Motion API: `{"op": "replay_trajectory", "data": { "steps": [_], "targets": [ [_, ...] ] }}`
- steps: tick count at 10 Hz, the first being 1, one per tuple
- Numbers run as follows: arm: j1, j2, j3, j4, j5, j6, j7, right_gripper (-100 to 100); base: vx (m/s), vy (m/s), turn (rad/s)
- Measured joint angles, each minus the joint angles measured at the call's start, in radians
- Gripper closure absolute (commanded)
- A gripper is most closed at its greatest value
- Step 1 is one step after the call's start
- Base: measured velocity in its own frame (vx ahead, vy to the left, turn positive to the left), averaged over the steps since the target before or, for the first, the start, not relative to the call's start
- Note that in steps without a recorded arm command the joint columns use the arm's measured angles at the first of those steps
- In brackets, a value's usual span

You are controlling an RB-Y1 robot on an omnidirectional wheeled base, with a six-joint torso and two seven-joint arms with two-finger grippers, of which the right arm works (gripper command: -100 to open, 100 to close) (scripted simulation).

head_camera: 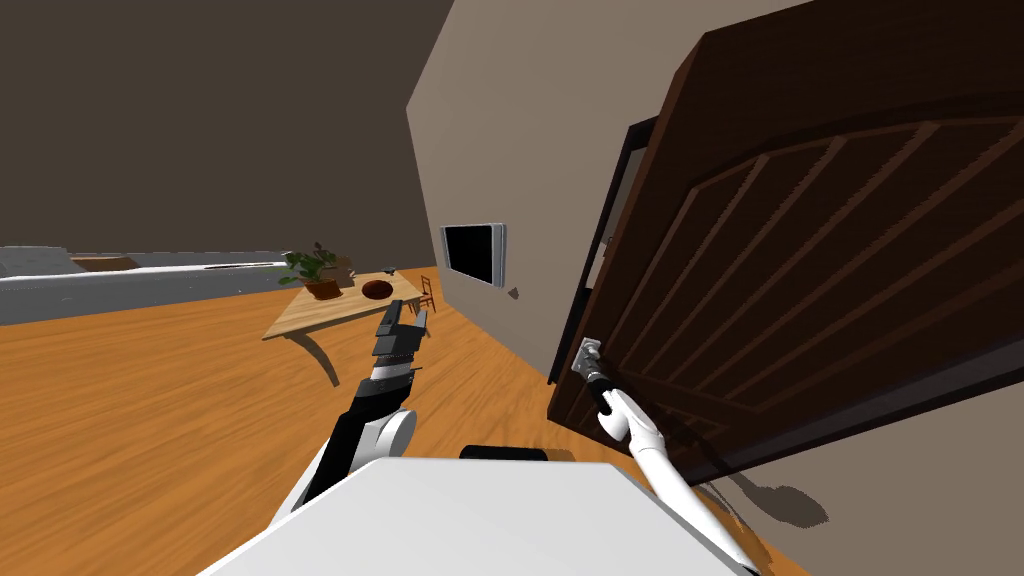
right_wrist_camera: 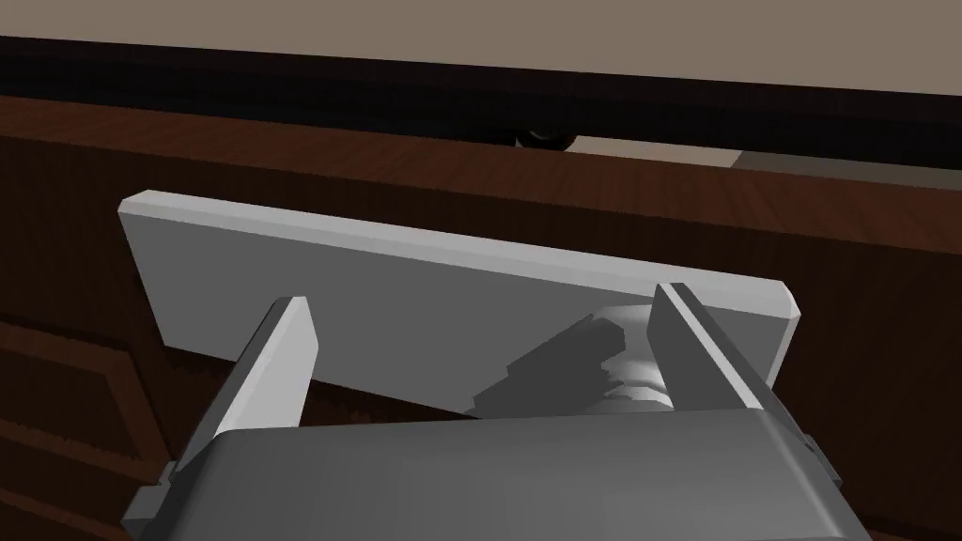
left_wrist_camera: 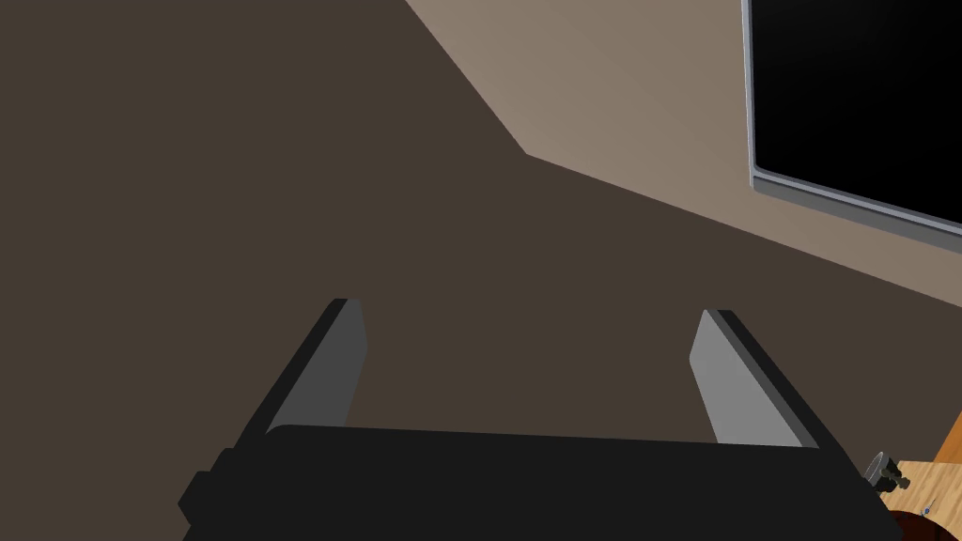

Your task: Pull the door open

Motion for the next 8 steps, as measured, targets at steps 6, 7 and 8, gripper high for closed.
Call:
{"op": "replay_trajectory", "data": {
  "steps": [6,7,8],
  "targets": [
    [-0.002,0.015,-0.019,0.035,-0.168,-0.050,-0.025,-100,-0.033,-0.017,-0.015],
    [0.001,0.024,-0.023,0.030,-0.175,-0.057,-0.041,-100,-0.010,0.008,-0.088],
    [0.003,0.037,-0.030,0.026,-0.177,-0.069,-0.062,-100,-0.014,0.019,-0.066]
  ]
}}
